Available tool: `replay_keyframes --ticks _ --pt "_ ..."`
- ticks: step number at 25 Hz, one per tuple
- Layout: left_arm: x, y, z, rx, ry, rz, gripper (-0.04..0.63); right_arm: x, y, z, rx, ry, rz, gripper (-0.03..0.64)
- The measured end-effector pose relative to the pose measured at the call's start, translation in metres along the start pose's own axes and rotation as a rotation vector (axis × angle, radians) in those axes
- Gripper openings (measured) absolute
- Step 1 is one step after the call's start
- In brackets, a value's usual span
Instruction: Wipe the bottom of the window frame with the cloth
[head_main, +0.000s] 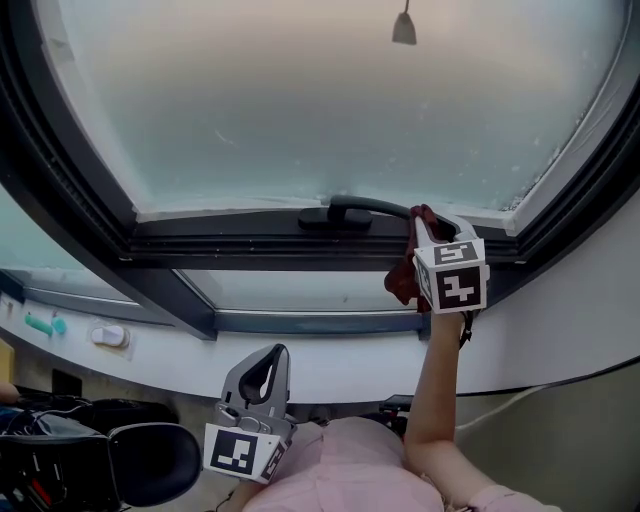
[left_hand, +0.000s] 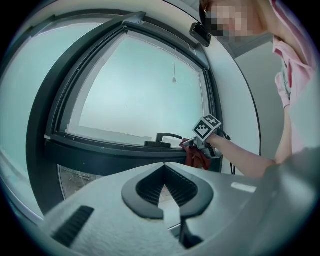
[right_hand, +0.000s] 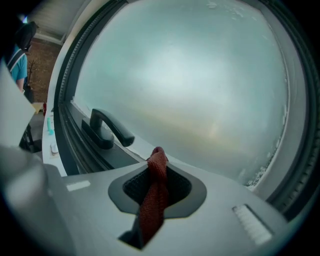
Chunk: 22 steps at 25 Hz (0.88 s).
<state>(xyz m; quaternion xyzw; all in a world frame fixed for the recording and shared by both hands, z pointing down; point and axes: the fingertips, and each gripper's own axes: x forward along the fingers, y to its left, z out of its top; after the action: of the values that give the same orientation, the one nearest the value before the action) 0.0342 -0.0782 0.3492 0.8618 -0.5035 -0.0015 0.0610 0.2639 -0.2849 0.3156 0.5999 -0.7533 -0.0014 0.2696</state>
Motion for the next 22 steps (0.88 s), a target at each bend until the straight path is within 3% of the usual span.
replay_keyframes --ticks 3,9,22 --pt "0.006 0.000 -0.001 0.000 0.005 -0.017 0.000 -0.001 -0.013 -0.006 0.049 -0.023 0.013 0.055" --pt "0.017 -0.010 -0.001 0.005 0.012 -0.068 0.000 -0.002 -0.016 -0.007 0.048 -0.044 0.021 0.055" --pt "0.027 -0.009 0.000 0.010 0.016 -0.078 0.000 -0.005 -0.035 -0.016 0.076 -0.058 0.008 0.055"
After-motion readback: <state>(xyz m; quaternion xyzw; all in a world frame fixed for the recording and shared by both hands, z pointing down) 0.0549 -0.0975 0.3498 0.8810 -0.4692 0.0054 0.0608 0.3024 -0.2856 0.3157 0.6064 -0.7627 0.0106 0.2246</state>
